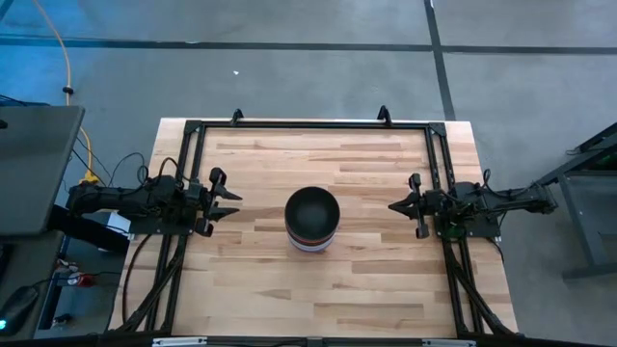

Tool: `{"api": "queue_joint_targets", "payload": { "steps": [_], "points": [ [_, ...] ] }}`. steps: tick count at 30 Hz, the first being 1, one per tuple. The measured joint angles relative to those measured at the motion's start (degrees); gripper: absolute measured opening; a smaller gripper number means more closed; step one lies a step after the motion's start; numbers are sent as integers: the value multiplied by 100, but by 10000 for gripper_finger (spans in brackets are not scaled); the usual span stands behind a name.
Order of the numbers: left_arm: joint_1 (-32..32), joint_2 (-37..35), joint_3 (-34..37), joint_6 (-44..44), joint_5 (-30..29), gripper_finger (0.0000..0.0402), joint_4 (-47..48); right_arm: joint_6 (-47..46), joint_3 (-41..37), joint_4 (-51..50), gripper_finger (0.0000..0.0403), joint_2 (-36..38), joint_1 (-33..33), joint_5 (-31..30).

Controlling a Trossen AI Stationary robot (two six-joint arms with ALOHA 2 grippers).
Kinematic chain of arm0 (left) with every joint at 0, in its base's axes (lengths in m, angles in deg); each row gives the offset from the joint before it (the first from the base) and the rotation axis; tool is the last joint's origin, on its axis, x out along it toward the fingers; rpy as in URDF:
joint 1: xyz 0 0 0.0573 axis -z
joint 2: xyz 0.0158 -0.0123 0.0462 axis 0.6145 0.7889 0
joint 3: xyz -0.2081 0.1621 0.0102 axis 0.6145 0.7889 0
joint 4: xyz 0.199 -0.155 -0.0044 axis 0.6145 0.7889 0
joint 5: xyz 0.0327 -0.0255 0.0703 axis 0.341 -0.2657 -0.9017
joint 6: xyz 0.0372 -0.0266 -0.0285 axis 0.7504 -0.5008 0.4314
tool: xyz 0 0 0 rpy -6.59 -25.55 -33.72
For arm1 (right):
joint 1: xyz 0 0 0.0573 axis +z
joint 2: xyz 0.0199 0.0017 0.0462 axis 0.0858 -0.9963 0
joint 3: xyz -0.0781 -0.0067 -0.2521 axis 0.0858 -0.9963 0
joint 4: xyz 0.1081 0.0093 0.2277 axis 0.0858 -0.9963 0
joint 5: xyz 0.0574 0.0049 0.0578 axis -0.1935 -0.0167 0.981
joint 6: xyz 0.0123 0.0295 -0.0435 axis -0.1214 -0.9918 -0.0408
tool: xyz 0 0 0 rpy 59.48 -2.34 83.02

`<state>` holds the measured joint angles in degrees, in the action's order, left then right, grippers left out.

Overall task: Nest bowls inside each other
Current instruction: Return to Home Position

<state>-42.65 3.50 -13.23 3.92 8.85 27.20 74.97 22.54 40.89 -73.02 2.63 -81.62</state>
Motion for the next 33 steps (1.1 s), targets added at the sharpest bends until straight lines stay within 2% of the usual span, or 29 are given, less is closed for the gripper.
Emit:
{"api": "queue_joint_targets", "payload": {
  "steps": [13, 17, 33],
  "points": [
    [0, 0, 0, 0, -13, 136, 2, 53, 2, -2, 0, 0, 0, 197],
    [0, 0, 0, 0, -13, 136, 2, 44, 4, -11, 0, 0, 0, 33],
    [0, 0, 0, 0, -13, 136, 2, 44, 7, -24, 0, 0, 0, 10]
  ]
}}
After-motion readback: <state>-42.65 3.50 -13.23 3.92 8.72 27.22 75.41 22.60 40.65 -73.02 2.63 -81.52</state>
